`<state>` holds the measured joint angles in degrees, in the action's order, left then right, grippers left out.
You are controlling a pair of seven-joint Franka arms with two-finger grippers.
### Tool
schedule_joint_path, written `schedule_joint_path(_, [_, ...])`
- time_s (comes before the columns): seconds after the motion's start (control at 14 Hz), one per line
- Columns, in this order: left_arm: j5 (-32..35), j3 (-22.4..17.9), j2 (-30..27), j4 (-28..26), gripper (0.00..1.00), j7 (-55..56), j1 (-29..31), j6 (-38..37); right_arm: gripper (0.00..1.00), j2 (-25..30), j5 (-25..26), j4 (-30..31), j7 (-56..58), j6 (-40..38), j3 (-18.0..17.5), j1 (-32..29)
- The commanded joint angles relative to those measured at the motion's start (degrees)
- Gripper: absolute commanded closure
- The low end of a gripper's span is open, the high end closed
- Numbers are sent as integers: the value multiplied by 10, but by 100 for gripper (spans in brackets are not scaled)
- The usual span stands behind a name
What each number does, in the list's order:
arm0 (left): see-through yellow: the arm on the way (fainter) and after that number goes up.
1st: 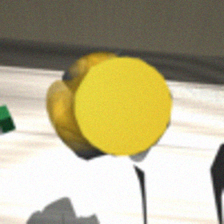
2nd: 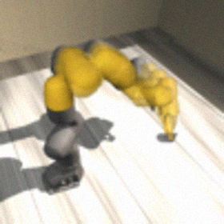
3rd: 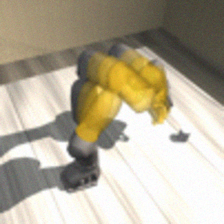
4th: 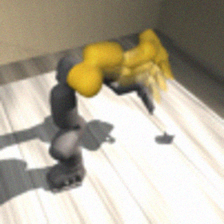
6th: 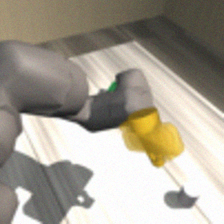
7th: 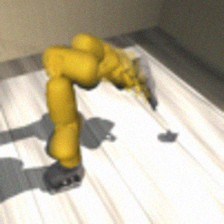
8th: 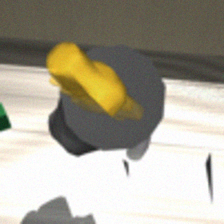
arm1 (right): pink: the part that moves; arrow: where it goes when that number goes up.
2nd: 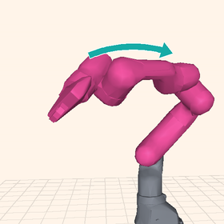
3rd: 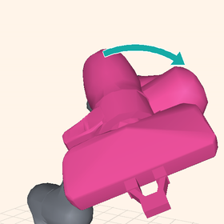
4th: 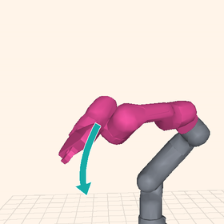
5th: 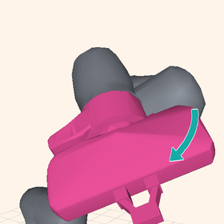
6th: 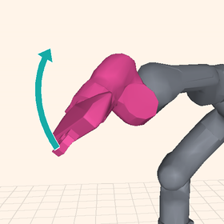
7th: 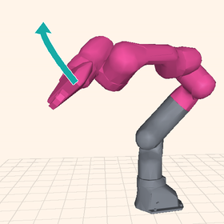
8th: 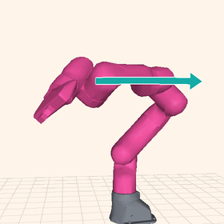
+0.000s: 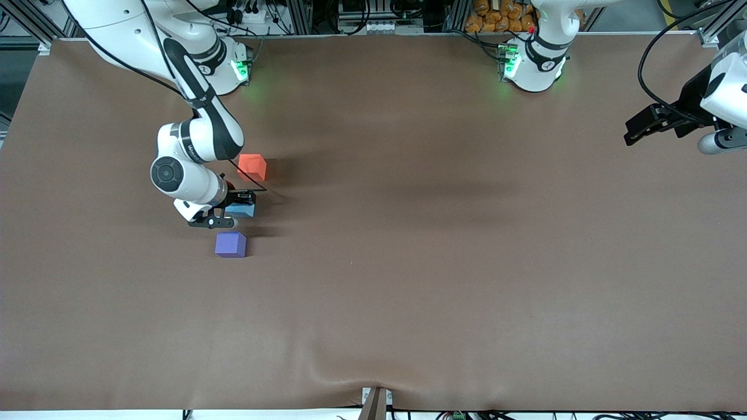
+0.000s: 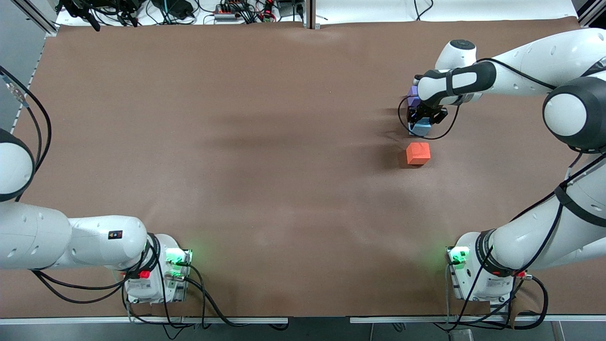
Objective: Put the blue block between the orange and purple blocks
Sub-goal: 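Lower the blue cube onto the table and open the right gripper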
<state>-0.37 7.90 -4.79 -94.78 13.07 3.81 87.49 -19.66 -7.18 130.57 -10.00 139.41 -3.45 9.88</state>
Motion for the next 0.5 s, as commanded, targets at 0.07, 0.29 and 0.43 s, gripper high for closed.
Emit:
schedule_joint_path(0.07, [2, 1, -15, -14, 0, -8, 3, 0, 0, 14, -8, -21, -3, -49, -4, -8])
schedule_joint_path(0.29, [1, 1, -14, -14, 0, -9, 3, 0, 0, 30, -9, -204, -4, -288, -3, -15])
schedule_joint_path(0.43, [2, 1, -14, -14, 0, -8, 3, 0, 0, 25, -7, -334, -2, -408, -2, -17])
